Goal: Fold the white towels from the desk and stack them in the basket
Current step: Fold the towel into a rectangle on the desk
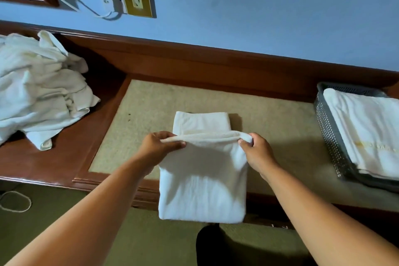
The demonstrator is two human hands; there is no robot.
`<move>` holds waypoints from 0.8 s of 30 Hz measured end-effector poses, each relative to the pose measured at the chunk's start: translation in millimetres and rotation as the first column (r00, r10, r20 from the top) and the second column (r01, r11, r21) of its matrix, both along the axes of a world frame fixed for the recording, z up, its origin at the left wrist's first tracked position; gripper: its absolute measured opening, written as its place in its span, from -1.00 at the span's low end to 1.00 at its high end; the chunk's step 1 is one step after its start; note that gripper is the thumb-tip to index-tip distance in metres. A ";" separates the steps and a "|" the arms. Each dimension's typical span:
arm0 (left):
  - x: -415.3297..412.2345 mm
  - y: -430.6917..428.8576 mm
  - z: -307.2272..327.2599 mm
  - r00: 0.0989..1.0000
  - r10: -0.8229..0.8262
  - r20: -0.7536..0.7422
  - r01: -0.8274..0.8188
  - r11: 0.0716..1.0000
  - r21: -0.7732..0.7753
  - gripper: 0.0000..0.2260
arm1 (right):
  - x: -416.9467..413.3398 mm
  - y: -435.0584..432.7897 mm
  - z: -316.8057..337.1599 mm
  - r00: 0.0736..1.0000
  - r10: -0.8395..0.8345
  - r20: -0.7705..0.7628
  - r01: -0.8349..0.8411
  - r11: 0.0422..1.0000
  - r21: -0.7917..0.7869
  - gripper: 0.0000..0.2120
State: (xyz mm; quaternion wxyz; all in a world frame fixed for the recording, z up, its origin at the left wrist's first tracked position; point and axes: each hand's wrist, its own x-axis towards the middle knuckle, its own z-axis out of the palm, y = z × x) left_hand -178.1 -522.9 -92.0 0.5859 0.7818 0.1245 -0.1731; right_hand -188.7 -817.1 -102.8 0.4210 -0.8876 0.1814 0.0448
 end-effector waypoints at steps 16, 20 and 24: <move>135.9 -14.2 -106.8 0.950 0.268 -0.158 -0.246 0.958 0.148 -0.81 | 161.2 -11.3 -81.6 0.945 0.117 -0.306 -0.108 0.993 0.046 -0.90; 171.1 -19.2 -115.7 0.967 0.206 -0.150 -0.170 0.960 0.222 -0.85 | 188.8 -13.3 -91.3 0.944 0.006 -0.330 0.016 0.998 0.063 -0.87; 198.6 -20.8 -125.7 0.984 0.100 -0.147 -0.049 0.948 0.316 -0.85 | 206.6 -13.6 -104.0 0.931 -0.061 -0.359 0.086 0.995 0.053 -0.86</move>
